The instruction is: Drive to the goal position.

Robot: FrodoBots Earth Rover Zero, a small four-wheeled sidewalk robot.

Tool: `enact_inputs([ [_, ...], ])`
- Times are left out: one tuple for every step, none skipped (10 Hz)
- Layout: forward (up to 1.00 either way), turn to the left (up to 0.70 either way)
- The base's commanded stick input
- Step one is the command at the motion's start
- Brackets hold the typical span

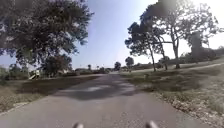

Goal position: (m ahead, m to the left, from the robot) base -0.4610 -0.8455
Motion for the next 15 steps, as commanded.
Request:
enact_inputs([
  [0.10,-0.01],
  [0.10,-0.01],
  [0.11,-0.01],
  [0.11,-0.01],
  [0.11,-0.01],
  [0.11,-0.01],
  [0.11,-0.01],
  [0.11,-0.01],
  [0.10,-0.01],
  [0.10,-0.01],
  [0.11,-0.01],
  [0.11,-0.01],
  [0.11,-0.01],
  [0.11,-0.01],
  [0.11,-0.01],
])
